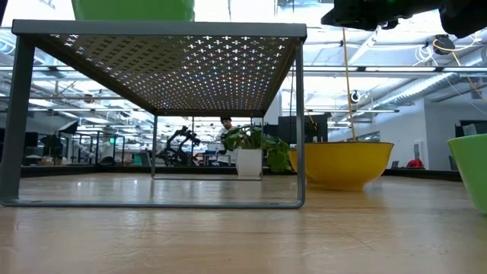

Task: Pick & Place Mini bowls
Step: Stack the top green bowl on the green bowl on the shelf

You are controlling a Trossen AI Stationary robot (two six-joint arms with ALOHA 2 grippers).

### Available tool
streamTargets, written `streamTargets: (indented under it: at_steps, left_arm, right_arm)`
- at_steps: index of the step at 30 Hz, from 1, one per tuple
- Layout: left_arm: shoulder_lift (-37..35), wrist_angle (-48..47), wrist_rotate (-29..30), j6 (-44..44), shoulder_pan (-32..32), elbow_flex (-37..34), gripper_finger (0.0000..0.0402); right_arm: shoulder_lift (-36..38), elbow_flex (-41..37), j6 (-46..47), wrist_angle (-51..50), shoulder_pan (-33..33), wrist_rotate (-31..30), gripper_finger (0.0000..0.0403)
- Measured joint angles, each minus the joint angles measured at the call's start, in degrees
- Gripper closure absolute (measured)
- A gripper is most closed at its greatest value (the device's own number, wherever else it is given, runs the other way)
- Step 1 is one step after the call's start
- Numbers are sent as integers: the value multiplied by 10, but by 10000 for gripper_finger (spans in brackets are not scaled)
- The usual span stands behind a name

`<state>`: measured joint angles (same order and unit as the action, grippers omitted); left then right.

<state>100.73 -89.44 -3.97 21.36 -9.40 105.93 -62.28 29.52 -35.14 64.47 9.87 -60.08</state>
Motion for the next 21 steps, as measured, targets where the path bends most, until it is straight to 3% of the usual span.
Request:
streamTargets:
  at_steps: [8, 21]
  left_arm:
    - [23, -5, -51, -18, 0, -1, 397]
    - [29, -6, -52, -2, 13, -1, 398]
  right_arm:
    - [0, 0, 0, 0, 0, 0, 204]
    - [0, 0, 0, 0, 0, 1, 204]
